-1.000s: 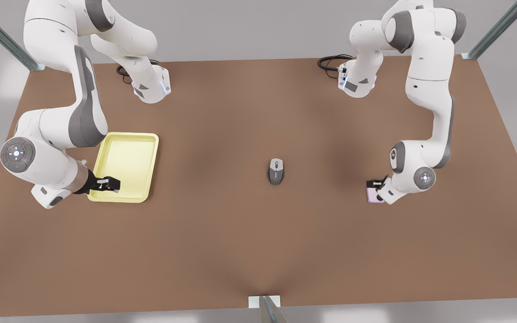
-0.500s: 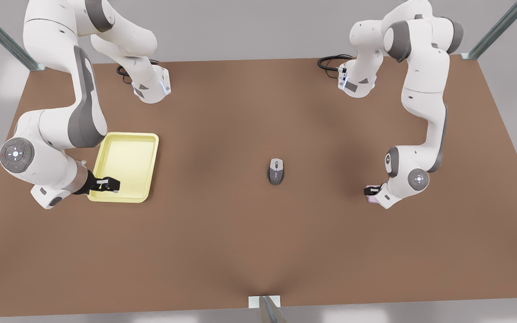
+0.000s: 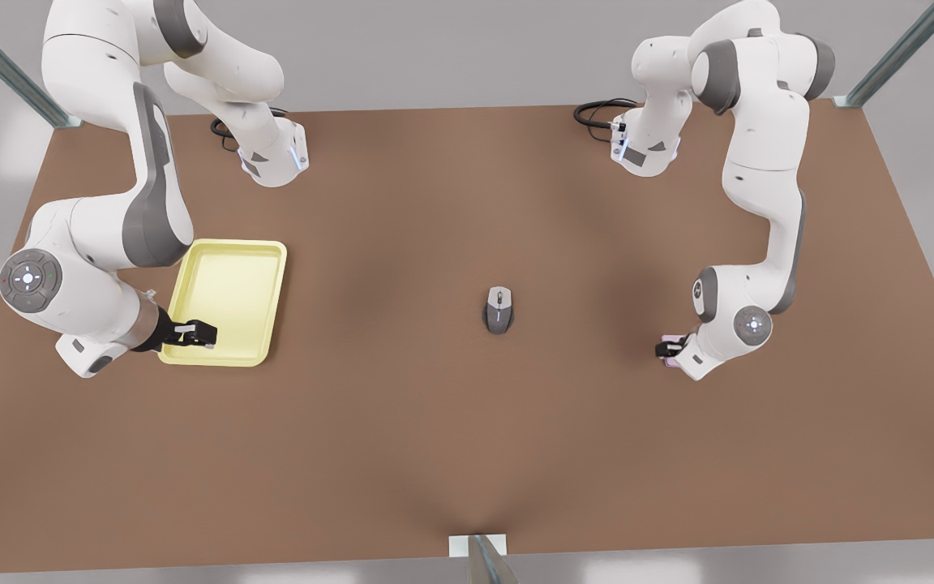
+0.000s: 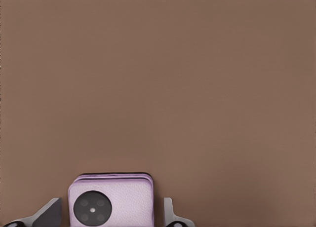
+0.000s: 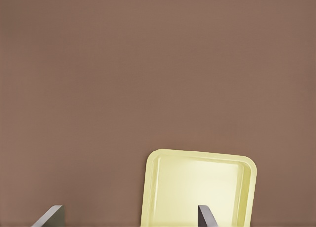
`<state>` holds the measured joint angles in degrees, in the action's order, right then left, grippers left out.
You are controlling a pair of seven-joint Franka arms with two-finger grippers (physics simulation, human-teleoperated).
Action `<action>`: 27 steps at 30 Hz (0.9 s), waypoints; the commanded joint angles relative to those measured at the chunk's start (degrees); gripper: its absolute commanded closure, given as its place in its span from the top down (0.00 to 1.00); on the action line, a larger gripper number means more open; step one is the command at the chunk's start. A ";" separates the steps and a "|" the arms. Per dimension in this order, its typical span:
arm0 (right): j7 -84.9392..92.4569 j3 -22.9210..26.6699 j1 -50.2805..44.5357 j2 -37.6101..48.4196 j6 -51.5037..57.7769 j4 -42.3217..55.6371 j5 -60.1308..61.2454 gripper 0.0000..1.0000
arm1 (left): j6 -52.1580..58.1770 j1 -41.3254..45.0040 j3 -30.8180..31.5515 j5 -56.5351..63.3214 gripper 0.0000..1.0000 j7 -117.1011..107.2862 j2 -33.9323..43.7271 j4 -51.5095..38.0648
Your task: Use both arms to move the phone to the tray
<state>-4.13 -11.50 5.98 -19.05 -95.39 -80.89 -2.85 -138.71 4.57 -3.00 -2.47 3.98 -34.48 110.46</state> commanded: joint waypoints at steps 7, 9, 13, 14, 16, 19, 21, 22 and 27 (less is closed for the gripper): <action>0.00 -0.02 0.00 0.07 0.03 0.03 -0.05 1.00 | -0.25 0.00 0.01 0.10 0.89 -1.69 -0.32 -0.15; 0.00 -0.02 0.00 0.07 0.03 0.03 0.04 1.00 | -0.25 0.00 0.01 0.01 0.89 -1.69 -0.68 -0.24; -0.17 -0.02 -0.18 0.07 0.03 0.03 0.04 1.00 | -0.07 0.00 0.01 0.01 0.76 -2.48 -0.76 -0.77; -0.43 -0.02 -0.18 0.07 0.03 0.03 0.04 1.00 | 0.02 0.00 -0.08 0.01 0.76 -2.57 -0.76 -0.77; -0.70 -0.02 -0.62 0.16 0.03 0.03 0.04 1.00 | 0.37 0.00 0.01 0.01 0.76 -2.83 -0.59 -0.86; -0.61 -0.02 -0.62 0.16 0.03 0.03 -0.05 1.00 | 0.98 5.79 0.71 -0.07 0.76 -14.50 1.61 -1.30; -0.52 -0.10 -0.53 0.16 0.03 0.03 -0.05 1.00 | 3.35 14.84 2.46 0.01 0.77 -32.33 2.40 -3.13; -0.44 -0.10 -0.53 0.16 0.03 0.03 -0.05 1.00 | 9.58 18.80 3.52 0.01 0.77 -40.36 2.66 -7.44; -0.35 -0.02 -0.53 0.16 0.03 0.03 -0.13 1.00 | 28.23 38.05 3.52 -3.24 0.77 -66.91 -8.76 -35.22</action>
<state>-4.48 -11.51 5.49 -18.97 -95.37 -80.89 -2.87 -122.31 40.21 0.43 -4.17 -17.05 -42.38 77.55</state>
